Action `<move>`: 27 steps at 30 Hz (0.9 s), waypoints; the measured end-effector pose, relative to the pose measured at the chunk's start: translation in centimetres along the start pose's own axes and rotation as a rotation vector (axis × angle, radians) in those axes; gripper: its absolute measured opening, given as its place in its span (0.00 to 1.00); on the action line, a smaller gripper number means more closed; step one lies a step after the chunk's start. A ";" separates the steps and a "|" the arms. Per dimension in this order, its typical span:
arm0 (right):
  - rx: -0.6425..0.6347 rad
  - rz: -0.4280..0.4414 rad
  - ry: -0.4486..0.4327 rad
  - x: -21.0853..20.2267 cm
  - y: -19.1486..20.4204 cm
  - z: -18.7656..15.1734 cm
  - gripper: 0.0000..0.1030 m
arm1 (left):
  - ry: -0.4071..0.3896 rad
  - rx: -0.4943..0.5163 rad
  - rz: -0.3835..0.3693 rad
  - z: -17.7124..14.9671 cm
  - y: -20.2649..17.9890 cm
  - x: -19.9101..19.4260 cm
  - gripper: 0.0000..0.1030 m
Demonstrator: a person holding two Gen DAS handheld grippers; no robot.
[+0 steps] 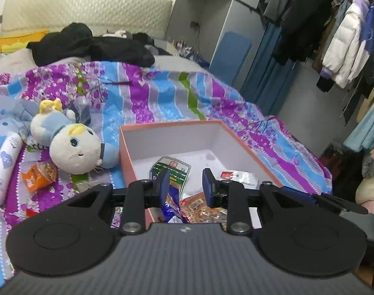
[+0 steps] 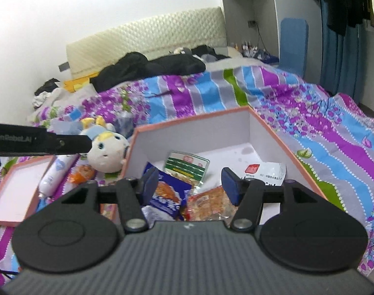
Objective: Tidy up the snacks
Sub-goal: 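Open both tools to release the packs into the pink box, then withdraw both tools from the box back toward the remaining snacks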
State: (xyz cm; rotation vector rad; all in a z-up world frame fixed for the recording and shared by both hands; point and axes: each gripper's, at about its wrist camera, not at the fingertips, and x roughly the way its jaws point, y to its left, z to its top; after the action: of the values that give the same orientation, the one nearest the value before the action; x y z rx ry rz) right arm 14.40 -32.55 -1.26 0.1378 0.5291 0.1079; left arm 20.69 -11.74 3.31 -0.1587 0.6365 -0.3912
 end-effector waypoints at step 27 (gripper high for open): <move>-0.055 0.161 -0.043 -8.9 7.3 -4.5 0.57 | -0.049 -0.040 0.132 -8.5 2.8 -14.7 0.40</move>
State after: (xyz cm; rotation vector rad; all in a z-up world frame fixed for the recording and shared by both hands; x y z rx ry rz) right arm 3.95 -26.16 0.46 0.1286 0.4711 0.2754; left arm 5.58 -3.51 3.84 -0.1631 0.6032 -0.2472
